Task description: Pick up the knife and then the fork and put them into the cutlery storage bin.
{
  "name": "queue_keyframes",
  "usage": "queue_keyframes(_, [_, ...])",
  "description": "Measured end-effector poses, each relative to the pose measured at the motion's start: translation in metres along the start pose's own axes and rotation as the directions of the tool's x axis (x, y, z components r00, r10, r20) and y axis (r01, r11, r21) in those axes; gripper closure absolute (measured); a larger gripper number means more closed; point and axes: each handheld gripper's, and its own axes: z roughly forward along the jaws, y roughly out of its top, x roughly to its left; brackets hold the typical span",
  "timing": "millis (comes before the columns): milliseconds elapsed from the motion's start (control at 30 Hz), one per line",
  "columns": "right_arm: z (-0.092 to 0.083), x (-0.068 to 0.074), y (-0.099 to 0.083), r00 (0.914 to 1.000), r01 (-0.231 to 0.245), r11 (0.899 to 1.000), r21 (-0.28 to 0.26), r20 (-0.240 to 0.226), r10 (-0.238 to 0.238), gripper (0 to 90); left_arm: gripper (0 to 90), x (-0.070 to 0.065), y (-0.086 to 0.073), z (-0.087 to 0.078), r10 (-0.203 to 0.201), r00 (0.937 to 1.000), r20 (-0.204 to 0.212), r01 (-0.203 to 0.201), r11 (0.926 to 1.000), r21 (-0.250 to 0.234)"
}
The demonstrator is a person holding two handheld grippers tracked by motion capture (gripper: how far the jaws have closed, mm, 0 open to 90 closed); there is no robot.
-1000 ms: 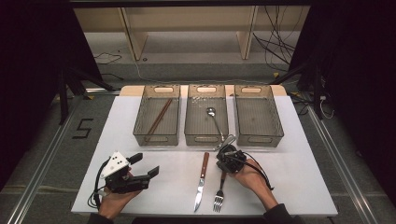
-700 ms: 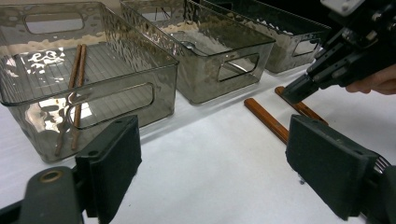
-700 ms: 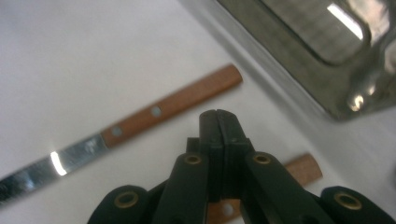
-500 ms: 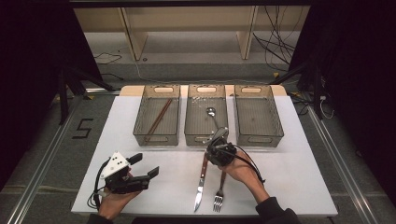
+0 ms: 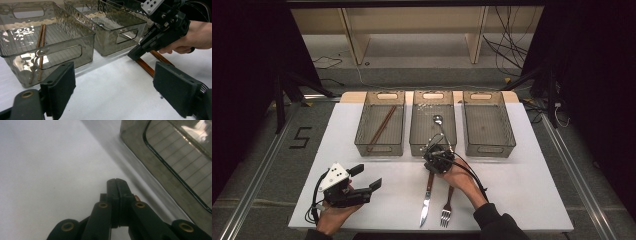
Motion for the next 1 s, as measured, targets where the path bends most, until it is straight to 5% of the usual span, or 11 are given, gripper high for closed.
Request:
queue_keyframes(300, [-0.005, -0.004, -0.007, 0.9989, 0.015, 0.999, 0.049, 0.043, -0.017, 90.0, 17.8, 0.0, 0.0, 0.0, 0.0, 1.0, -0.001, 0.0, 1.0, 0.0])
queue_keyframes(667, [-0.016, -0.009, -0.021, 0.9988, 0.025, 0.997, 0.077, 0.04, -0.028, 90.0, 17.7, -0.001, 0.0, 0.001, -0.004, 1.0, -0.001, 0.004, 1.0, 0.0])
queue_keyframes(767, [-0.021, -0.008, -0.022, 0.9975, 0.066, 0.996, 0.058, 0.023, -0.067, 86.7, 17.8, -0.001, 0.0, 0.001, -0.003, 1.0, -0.001, 0.003, 1.0, 0.001])
queue_keyframes(867, [-0.031, -0.007, -0.018, 0.9795, 0.201, 0.979, 0.042, -0.028, -0.199, 72.1, 17.8, -0.001, 0.0, 0.001, -0.004, 1.0, -0.001, 0.004, 1.0, 0.0])
queue_keyframes(967, [-0.041, 0.001, -0.013, 0.9378, 0.342, 0.937, 0.065, -0.085, -0.337, 55.8, 17.8, -0.001, 0.0, 0.001, -0.005, 1.0, -0.002, 0.005, 1.0, 0.0])
queue_keyframes(1000, [-0.044, 0.003, -0.012, 0.9166, 0.396, 0.914, 0.086, -0.094, -0.389, 50.3, 17.8, -0.001, 0.0, 0.001, -0.004, 1.0, -0.002, 0.004, 1.0, 0.0])
